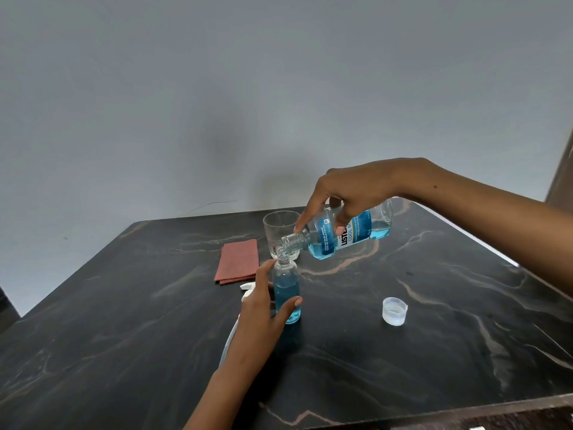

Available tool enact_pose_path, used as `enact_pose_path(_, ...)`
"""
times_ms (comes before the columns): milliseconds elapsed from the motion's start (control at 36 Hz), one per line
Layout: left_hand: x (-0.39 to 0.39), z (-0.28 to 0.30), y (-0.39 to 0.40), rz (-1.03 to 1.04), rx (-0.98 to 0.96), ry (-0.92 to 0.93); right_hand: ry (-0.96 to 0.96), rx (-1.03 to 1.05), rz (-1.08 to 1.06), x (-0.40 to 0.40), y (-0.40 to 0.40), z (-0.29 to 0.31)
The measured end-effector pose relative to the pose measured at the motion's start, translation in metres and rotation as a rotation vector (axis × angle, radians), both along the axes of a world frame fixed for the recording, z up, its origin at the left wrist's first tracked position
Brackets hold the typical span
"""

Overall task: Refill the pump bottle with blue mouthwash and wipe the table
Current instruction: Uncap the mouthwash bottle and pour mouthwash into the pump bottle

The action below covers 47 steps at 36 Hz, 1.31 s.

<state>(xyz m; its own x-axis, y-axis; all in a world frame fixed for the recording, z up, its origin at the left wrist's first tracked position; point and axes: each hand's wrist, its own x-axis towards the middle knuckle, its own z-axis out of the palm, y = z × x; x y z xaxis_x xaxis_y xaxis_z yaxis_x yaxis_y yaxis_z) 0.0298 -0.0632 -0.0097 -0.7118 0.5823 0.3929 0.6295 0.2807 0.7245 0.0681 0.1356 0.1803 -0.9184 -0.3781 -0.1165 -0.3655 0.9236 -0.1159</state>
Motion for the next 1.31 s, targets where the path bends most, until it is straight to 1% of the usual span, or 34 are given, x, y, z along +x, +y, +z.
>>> enact_pose_path(83,-0.0001,0.0001,0.0000,-0.001,0.001,0.003,-0.001,0.024,0.005,-0.0010,-0.0002,0.0006)
enact_pose_path(222,-0.0011,-0.0006,0.0002,0.001,0.003,0.010,-0.007,0.003,0.014,-0.0017,0.0015,0.0008)
enact_pose_path(361,-0.0016,-0.0013,-0.0002,-0.006,0.007,0.008,-0.002,0.054,0.030,-0.0006,-0.0011,0.0027)
enact_pose_path(472,-0.0020,-0.0015,-0.0001,-0.009,0.004,0.009,-0.002,0.046,0.026,0.0001,-0.0021,0.0035)
enact_pose_path(611,-0.0025,-0.0016,0.0005,-0.007,0.001,0.007,-0.012,0.084,0.020,0.0008,-0.0037,0.0043)
enact_pose_path(1306,-0.0096,-0.0093,0.0021,-0.005,0.008,0.028,-0.028,0.062,0.000,0.0035,-0.0082,0.0068)
